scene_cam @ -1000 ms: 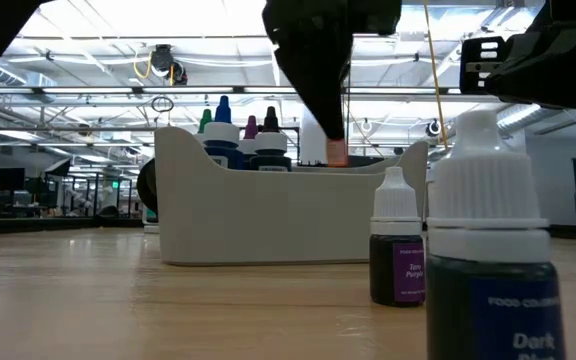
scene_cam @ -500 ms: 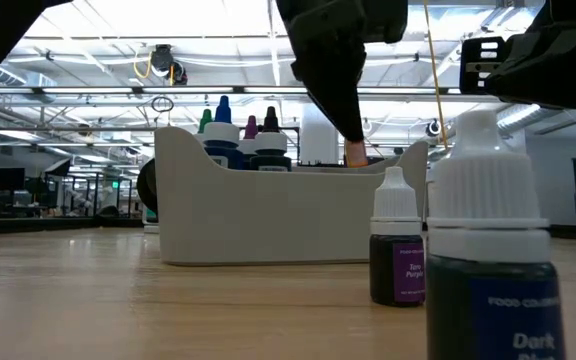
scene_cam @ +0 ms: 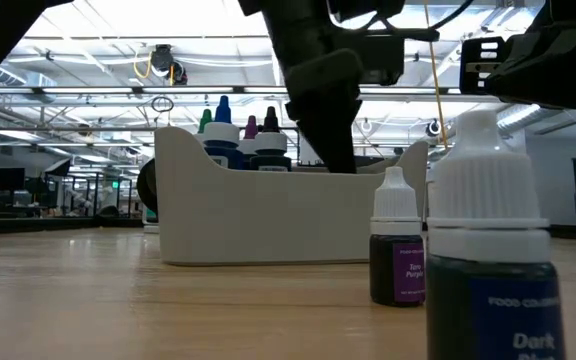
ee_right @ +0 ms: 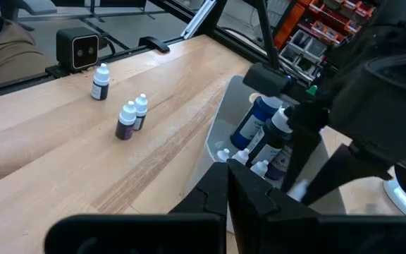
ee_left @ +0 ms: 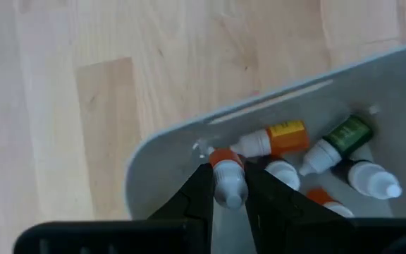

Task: Pick & Place food coloring
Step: Put the small orange food coloring bottle into the gray bin

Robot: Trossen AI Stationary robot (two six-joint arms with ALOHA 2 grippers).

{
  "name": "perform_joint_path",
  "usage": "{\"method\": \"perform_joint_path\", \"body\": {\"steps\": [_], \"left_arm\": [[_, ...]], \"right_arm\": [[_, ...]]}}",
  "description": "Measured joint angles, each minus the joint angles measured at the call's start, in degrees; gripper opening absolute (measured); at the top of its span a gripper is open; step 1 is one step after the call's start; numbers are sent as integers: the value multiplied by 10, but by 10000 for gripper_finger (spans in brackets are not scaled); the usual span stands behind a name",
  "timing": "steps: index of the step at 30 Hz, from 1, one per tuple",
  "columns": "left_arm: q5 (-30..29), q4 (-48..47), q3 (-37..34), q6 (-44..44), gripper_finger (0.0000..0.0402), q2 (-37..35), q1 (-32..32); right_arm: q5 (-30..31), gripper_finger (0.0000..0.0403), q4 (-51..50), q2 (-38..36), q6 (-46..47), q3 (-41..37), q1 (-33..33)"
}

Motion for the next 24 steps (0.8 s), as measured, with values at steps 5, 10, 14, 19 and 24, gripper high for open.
{"method": "perform_joint_path", "body": {"steps": [5, 10, 14, 19, 24], "left_arm": [[1, 22, -26, -1, 62, 0, 4], [-1, 29, -38, 6, 62, -1, 8], [0, 28, -38, 3, 63, 1, 6], [0, 29, -36, 11, 79, 0, 7], [0, 30, -36, 10, 145, 0, 6]], "right_arm": [[0, 0, 1, 0, 0, 0, 0], [0, 0, 2, 0, 0, 0, 0], [0, 0, 4, 0, 4, 0, 0], [0, 0, 4, 0, 12, 0, 0], [0, 0, 10, 0, 16, 0, 0]]}}
